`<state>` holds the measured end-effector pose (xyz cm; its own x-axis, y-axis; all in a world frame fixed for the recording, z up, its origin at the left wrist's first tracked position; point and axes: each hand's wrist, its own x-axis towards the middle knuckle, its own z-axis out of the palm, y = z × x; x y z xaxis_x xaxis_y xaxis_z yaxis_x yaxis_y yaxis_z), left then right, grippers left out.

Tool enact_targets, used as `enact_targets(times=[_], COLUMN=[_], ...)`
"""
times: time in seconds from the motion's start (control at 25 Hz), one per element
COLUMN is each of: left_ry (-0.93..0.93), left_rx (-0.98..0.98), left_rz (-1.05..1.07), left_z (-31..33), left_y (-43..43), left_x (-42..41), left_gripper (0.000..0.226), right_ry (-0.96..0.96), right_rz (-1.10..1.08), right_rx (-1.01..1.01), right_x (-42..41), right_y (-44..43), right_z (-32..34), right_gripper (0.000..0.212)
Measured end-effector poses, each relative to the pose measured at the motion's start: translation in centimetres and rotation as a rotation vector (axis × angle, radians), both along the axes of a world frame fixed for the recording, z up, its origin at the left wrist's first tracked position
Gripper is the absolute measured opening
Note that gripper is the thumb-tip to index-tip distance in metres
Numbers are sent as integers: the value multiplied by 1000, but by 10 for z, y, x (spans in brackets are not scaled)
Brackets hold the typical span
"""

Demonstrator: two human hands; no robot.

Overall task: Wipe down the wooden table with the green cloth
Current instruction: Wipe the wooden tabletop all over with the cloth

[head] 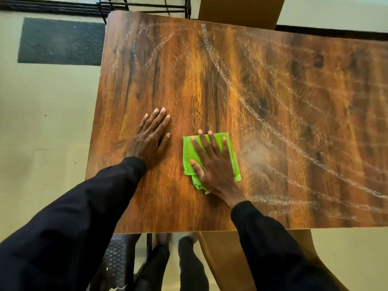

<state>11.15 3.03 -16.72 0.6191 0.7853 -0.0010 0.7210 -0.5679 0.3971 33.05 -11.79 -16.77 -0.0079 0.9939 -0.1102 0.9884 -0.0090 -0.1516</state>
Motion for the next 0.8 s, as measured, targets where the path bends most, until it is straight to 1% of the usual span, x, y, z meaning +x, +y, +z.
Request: enact_targets(times=[0.08, 0.24, 0.32, 0.4, 0.48, 0.56, 0.6, 0.68, 0.76, 0.8], left_ry=[-23, -27, -23, -27, -29, -33, -38, -51, -54, -51], left_rx=[15, -1, -3, -7, -7, -3, 3, 17, 20, 20], left_rz=[8, 20, 20, 20, 18, 20, 22, 23, 15, 16], left_z=[-3, 0, 1, 0, 0, -2, -3, -4, -3, -2], left_y=[0, 2, 3, 2, 3, 5, 5, 6, 7, 7], left_x=[1, 0, 0, -1, -1, 0, 1, 0, 0, 0], left_gripper=[60, 58, 58, 58, 59, 59, 58, 57, 56, 56], right_ry=[-10, -13, -21, 5, 13, 4, -1, -11, -30, -31], right_rz=[-63, -288, -279, -177, -39, -3, -36, -183, -309, -325], right_rx=[25, 42, 28, 22, 20, 25, 38, 52, 48, 47], right_x=[22, 35, 28, 17, 10, 21, 31, 45, 43, 36], right_y=[14, 102, 127, 112, 69, 32, 28, 43, 69, 76], right_z=[-1, 1, 3, 3, 0, -4, -4, -2, 2, 2], right_gripper=[72, 70, 71, 72, 73, 72, 72, 70, 68, 69])
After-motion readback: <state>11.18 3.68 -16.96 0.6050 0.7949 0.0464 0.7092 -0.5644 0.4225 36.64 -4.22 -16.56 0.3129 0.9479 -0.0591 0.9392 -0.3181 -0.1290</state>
